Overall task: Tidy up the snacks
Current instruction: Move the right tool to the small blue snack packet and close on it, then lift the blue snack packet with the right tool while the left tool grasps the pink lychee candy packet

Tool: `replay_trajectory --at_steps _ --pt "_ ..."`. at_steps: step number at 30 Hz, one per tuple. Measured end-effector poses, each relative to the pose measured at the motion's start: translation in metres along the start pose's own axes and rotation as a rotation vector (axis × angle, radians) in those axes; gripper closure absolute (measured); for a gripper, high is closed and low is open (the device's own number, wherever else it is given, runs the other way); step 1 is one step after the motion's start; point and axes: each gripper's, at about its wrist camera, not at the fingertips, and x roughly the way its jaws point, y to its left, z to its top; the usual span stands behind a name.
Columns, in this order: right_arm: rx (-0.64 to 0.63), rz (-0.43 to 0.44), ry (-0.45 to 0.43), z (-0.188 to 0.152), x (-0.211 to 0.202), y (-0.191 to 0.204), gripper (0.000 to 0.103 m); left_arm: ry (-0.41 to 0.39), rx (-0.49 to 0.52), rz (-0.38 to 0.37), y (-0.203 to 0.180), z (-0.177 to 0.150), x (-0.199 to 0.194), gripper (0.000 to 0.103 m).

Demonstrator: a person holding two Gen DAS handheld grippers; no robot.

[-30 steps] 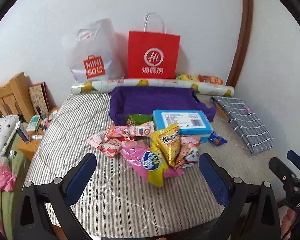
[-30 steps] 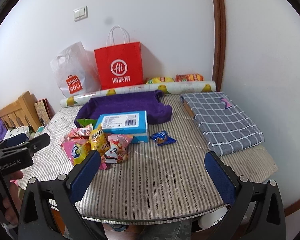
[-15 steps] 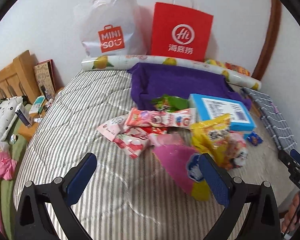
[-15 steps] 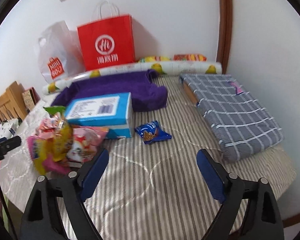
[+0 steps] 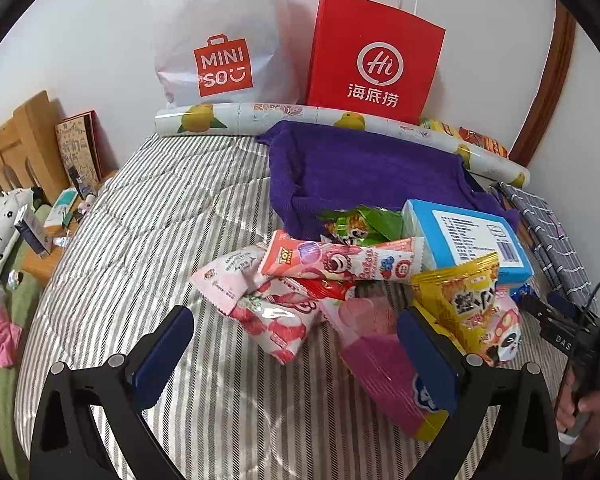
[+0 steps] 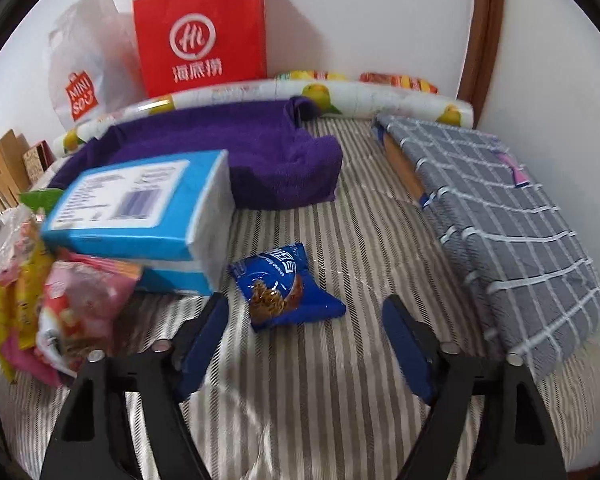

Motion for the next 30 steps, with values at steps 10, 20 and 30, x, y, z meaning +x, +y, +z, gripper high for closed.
replay_trajectory --at_steps 10,20,30 --pt "-0.068 0.043 0.080 0.008 0.028 0.011 0.035 0.019 -0.016 -0.018 0.015 0.003 0.006 0.001" --pt "-0.126 -0.045 0.033 0.001 0.015 0.012 0.050 0.032 -0.015 -0.005 0.026 0.001 0.017 0.004" --pt "-0.102 -0.029 0.052 0.000 0.016 0.006 0.050 0.097 -0.057 -0.022 0.033 0.001 0.049 0.005"
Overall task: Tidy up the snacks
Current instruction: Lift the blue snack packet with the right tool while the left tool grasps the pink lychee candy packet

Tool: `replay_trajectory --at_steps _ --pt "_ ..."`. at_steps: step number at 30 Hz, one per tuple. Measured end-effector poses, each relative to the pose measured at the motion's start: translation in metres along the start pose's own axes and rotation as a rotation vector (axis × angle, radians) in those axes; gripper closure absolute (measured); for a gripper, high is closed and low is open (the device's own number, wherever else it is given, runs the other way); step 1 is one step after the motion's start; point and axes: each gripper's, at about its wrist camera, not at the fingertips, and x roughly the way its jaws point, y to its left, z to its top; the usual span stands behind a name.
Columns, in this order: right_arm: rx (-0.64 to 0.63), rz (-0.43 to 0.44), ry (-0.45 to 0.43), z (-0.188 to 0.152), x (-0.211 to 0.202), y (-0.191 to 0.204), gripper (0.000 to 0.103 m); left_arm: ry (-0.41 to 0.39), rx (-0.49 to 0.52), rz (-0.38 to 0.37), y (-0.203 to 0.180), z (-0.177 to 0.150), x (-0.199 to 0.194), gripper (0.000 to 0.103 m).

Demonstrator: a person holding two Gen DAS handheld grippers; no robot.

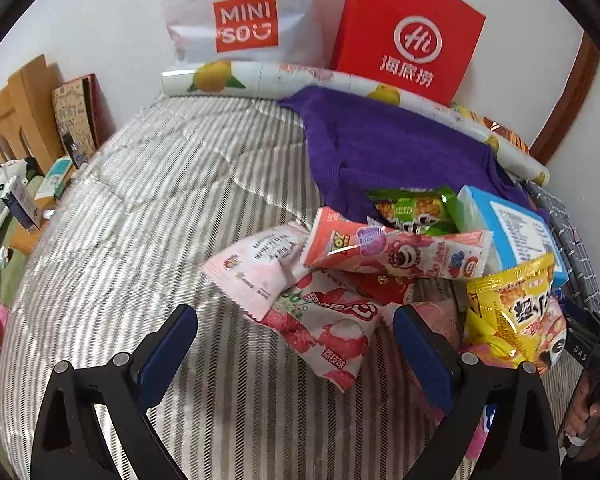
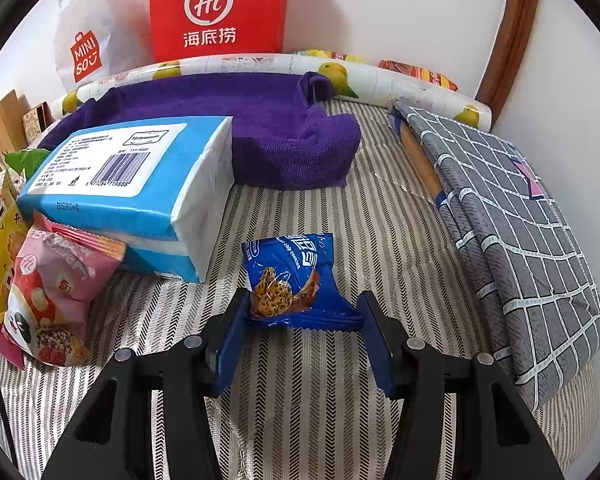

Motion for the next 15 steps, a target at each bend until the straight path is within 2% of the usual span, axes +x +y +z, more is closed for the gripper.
replay_trajectory --at_steps 6,10,11,12,14,15 --pt "0.016 0.017 0.004 0.000 0.001 -0.003 0.050 0.033 -0.016 -0.028 -0.004 0.000 0.015 0.006" --pt "0.033 0.038 0.008 0.000 0.002 -0.005 0.050 0.028 0.015 -0.005 -0.012 -0.001 0.018 0.007" --pt "0.035 0.041 0.009 0.000 0.003 -0.006 0.050 0.028 0.023 -0.011 -0.013 -0.002 0.018 0.010" --pt "0.036 0.043 0.009 0.000 0.003 -0.006 0.050 0.028 0.031 -0.019 -0.015 -0.002 0.018 0.018" --pt "0.037 0.044 0.009 -0.001 0.003 -0.006 0.050 0.022 0.042 -0.005 -0.019 -0.002 0.016 0.024" --pt "0.037 0.044 0.009 -0.001 0.003 -0.006 0.050 0.021 0.048 0.007 -0.019 -0.003 0.016 0.032"
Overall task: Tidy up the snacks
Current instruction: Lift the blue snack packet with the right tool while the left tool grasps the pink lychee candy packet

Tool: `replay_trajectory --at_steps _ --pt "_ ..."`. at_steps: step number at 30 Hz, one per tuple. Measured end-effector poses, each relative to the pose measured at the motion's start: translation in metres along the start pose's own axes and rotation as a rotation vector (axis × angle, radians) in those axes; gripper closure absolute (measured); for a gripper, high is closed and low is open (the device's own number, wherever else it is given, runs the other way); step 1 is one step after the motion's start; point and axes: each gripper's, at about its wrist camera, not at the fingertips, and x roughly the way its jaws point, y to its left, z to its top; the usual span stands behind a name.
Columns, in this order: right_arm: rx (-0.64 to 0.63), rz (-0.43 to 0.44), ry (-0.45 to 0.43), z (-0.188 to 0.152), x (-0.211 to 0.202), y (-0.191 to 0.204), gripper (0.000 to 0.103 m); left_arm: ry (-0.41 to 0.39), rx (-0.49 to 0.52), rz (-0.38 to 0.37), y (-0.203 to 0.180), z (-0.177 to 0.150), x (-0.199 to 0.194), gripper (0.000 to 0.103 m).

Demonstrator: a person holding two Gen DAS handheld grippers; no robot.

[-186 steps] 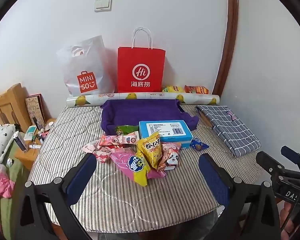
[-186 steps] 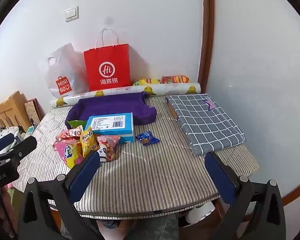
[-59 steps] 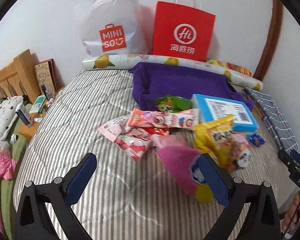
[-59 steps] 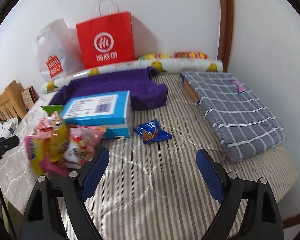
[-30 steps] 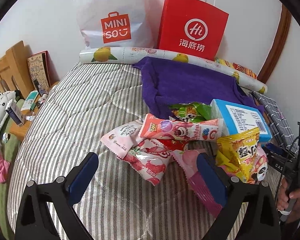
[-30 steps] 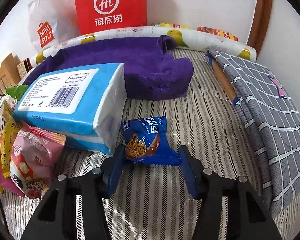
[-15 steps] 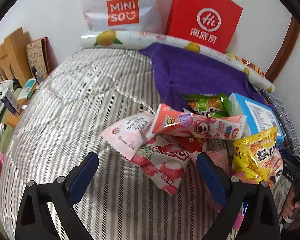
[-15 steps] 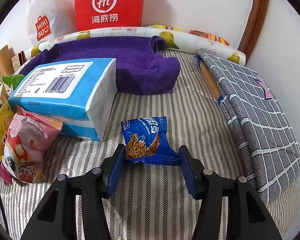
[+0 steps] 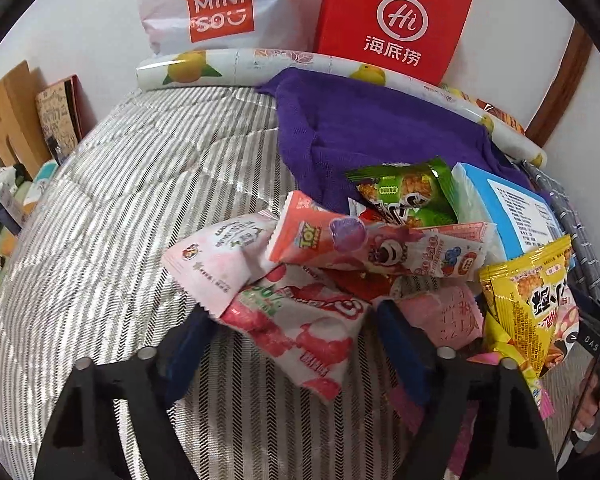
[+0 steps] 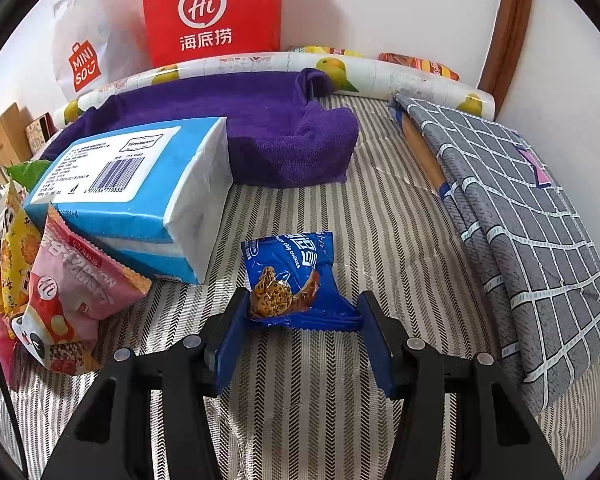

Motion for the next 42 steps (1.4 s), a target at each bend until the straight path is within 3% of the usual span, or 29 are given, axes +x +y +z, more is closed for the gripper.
replay_trajectory --at_steps 9,27,42 --pt "-0.001 -0.001 0.000 0.000 0.000 0.000 0.050 -0.007 -0.011 -0.019 0.007 -0.006 -0.012 0.042" --pt "0.000 -0.019 -0.007 -0.003 -0.003 -0.001 0.050 -0.074 -0.025 -0.093 0.023 -0.022 -0.075 0.042" --pt "0.067 0.010 -0.057 -0.027 -0.087 0.000 0.050 -0.117 0.047 -0.188 -0.020 -0.013 -0.119 0.042"
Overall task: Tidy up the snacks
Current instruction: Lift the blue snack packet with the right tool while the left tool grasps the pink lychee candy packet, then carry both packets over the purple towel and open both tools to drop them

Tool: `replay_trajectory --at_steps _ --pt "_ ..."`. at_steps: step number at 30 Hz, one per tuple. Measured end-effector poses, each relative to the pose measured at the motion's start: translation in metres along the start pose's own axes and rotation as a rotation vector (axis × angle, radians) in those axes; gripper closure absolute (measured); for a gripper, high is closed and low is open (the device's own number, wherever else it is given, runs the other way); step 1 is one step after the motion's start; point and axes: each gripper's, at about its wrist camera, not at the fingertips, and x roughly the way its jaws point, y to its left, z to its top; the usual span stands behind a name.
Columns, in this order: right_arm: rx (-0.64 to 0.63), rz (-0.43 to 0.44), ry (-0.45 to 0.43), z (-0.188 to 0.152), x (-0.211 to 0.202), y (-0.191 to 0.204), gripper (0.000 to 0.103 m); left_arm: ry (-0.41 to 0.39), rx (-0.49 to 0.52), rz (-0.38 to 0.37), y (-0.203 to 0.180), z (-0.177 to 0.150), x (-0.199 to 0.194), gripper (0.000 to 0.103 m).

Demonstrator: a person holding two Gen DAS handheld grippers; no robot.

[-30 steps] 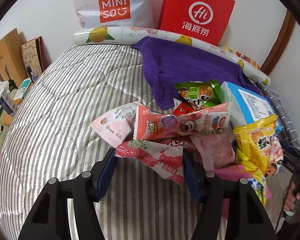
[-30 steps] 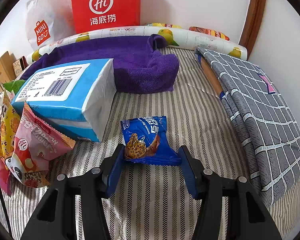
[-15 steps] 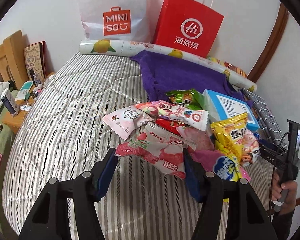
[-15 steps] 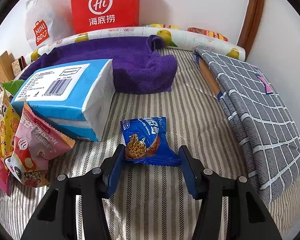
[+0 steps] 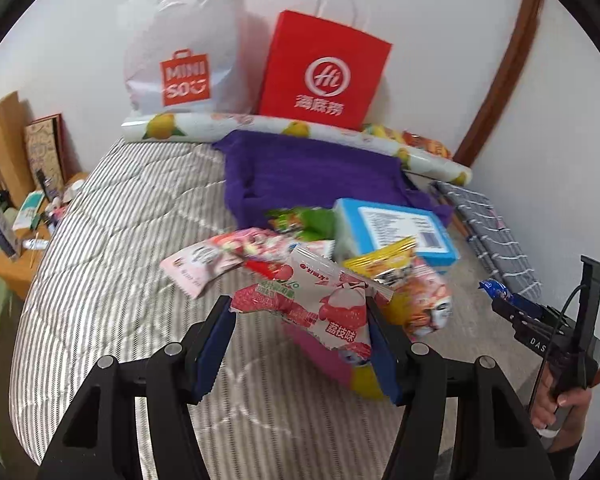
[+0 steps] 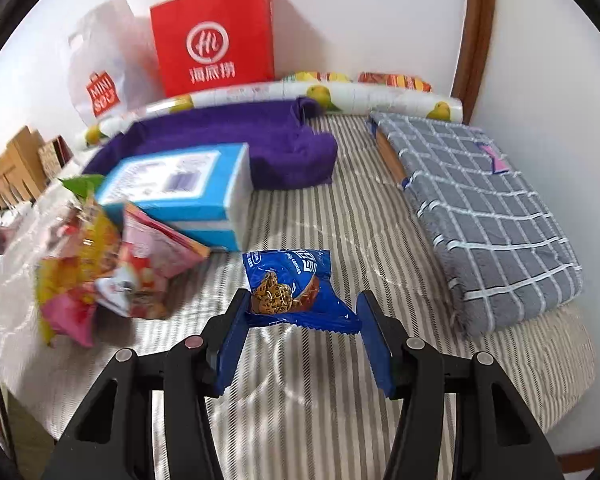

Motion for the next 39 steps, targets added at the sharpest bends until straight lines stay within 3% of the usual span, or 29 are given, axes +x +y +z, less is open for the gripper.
replay_trajectory --at_steps 8,15,28,39 --pt "-0.031 0.014 -0.095 0.029 -0.050 0.022 0.050 -0.009 0.037 -0.062 -0.033 0.028 -0.007 0.042" --pt "-0.054 0.068 -0.153 0.067 -0.065 0.044 0.050 -0.017 0.073 -0.071 -0.052 0.062 -0.002 0.042" --pt "-0.050 0.136 -0.205 0.149 -0.046 0.063 0.050 -0.025 0.089 -0.036 -0.046 0.133 0.023 0.042" --pt "-0.045 0.144 -0.220 0.216 0.003 0.067 0.050 -0.015 0.068 0.014 -0.019 0.187 0.070 0.042"
